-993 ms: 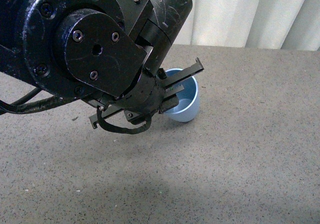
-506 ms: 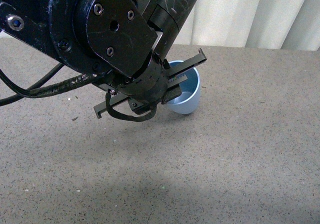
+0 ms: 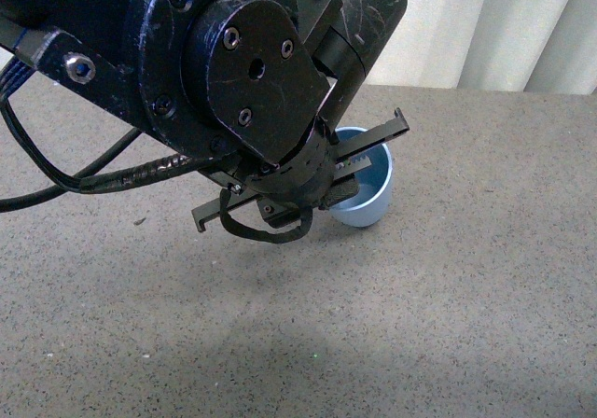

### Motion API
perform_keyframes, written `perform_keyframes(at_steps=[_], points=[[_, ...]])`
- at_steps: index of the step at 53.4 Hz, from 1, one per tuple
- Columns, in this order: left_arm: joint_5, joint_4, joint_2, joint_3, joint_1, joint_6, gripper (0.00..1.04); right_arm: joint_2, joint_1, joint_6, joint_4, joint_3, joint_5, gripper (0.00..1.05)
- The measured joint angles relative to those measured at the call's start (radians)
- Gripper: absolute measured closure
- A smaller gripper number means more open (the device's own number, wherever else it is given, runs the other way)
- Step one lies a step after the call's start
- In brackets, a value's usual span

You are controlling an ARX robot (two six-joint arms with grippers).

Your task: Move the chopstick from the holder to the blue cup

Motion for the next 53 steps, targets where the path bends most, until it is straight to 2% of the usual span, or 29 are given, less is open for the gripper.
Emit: perform_keyframes(at_steps=[21,25,29,45,53], points=[[0.001,-0.006,0.0,0.01,-0.002,0.006,1.01,0.0,0.0,0.0,0.0,0.0,0.0,0.09],[0.002,-0.006,0.0,0.012,-0.002,0.007,0.91,0.0,0.0,0.0,0.0,0.0,0.0,0.09],[0.003,-0.005,0.0,0.013,-0.002,0.008,0.75,0.0,0.0,0.0,0.0,0.0,0.0,0.09],[0.002,-0.005,0.0,0.019,-0.005,0.01,0.34,0.0,0.0,0.0,0.0,0.0,0.0,0.09],[-0.003,-0.017,0.0,0.045,-0.005,0.023,0.05,0.0,0.0,0.0,0.0,0.0,0.0,0.09]])
